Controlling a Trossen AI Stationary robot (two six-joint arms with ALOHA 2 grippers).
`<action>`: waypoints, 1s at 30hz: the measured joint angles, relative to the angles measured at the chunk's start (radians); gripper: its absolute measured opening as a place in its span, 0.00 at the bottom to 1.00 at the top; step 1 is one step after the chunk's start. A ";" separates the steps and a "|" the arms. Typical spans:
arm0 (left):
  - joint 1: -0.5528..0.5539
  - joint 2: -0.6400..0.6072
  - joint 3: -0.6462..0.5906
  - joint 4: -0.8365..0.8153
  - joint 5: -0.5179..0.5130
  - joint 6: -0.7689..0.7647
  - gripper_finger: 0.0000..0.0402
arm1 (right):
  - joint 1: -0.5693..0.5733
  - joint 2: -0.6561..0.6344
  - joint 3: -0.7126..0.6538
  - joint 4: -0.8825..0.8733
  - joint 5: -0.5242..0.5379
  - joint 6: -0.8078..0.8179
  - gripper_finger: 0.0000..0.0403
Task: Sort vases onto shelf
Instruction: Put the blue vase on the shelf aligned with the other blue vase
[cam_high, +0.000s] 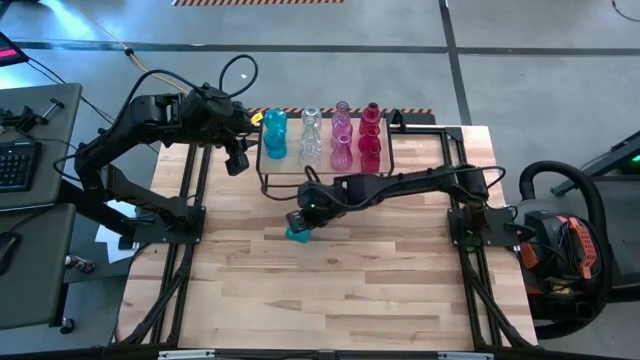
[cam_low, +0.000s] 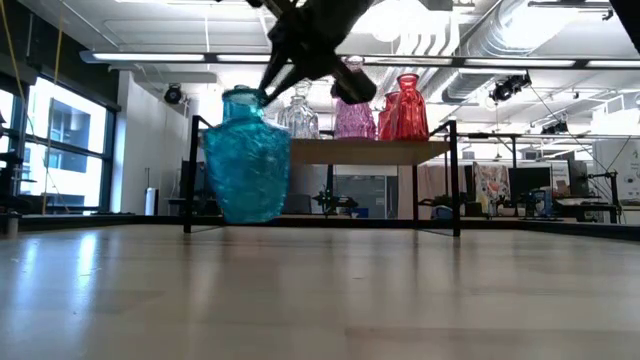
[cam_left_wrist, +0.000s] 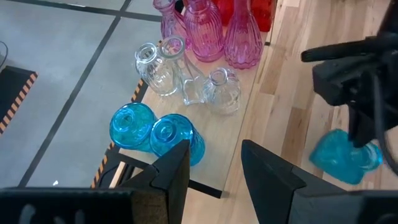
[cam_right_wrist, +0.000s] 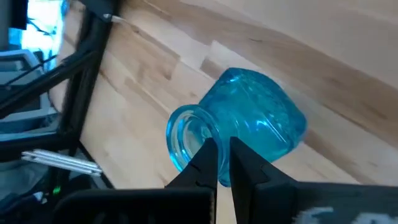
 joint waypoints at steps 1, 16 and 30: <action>0.000 0.000 0.000 0.000 0.000 0.000 0.34 | 0.000 0.004 0.000 0.017 0.000 0.002 0.00; 0.000 0.000 0.000 0.001 0.000 0.000 0.34 | -0.001 0.030 0.000 0.017 -0.009 0.007 0.00; 0.000 0.000 0.000 0.001 0.000 0.000 0.34 | -0.008 0.043 0.001 -0.008 -0.016 0.003 0.00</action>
